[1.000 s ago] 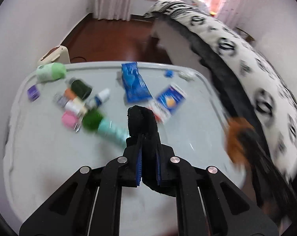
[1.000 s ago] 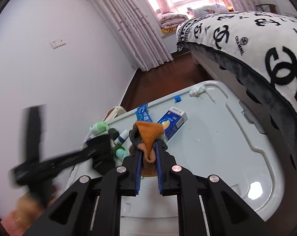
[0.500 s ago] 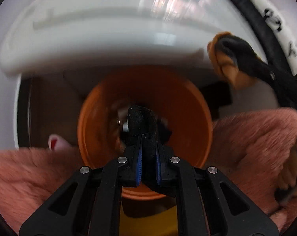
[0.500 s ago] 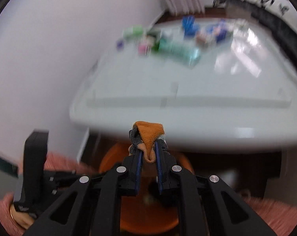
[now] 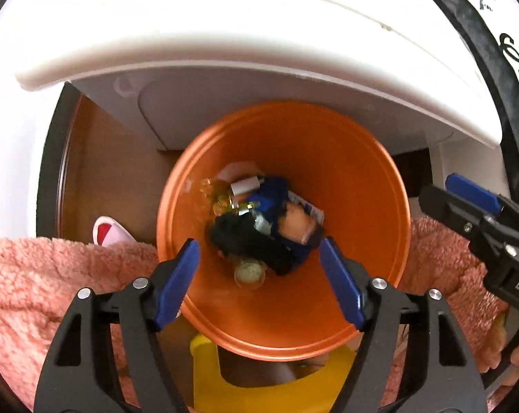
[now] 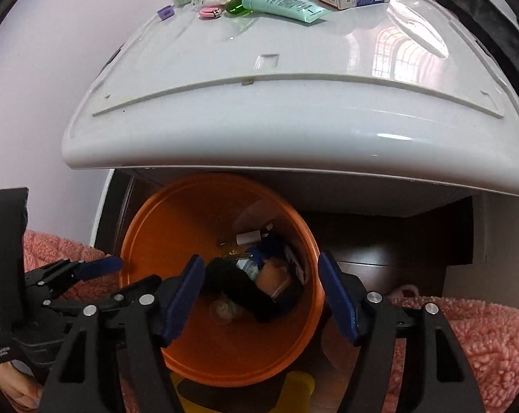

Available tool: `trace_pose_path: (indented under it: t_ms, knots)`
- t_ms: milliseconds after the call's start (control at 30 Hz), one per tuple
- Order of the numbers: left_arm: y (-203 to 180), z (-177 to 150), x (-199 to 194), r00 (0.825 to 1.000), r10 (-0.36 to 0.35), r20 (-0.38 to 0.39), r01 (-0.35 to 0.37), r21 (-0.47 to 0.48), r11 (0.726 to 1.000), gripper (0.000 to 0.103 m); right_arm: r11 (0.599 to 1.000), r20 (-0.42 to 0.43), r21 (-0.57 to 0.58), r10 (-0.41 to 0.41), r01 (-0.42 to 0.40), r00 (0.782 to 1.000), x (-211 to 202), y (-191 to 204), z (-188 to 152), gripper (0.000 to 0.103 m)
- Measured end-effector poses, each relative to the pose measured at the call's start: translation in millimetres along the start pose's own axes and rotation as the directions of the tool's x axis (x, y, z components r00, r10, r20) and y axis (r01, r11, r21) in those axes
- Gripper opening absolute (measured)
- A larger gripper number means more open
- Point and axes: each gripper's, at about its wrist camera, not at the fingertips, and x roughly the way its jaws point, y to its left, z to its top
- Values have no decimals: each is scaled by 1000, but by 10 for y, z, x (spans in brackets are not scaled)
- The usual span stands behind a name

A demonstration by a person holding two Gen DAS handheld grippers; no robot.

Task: Collect trash
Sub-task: 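Grasp the teal tube with right tool while left grasps the clear vial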

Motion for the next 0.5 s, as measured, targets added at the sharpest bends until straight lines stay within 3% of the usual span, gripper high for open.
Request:
trace_pose_path:
  t_ms: [167, 300, 400, 433, 500]
  knots:
    - [25, 47, -118, 999, -1, 45, 1, -4, 1000, 71, 1000, 39, -2, 2, -2, 999, -123, 31, 41, 68]
    - [37, 193, -357, 994, 12, 111, -12, -3, 1000, 71, 1000, 96, -24, 9, -7, 995, -337, 35, 317, 74]
    - [88, 479, -676, 980, 23, 196, -19, -23, 1000, 71, 998, 182, -63, -12, 23, 983, -489, 50, 729, 82]
    - [114, 621, -815, 971, 29, 239, -22, -34, 999, 71, 996, 217, -88, -8, 28, 976, -528, 66, 896, 88]
    - [161, 911, -1046, 951, 38, 305, -20, -62, 998, 71, 989, 260, -144, -4, 43, 965, -536, 108, 1216, 91]
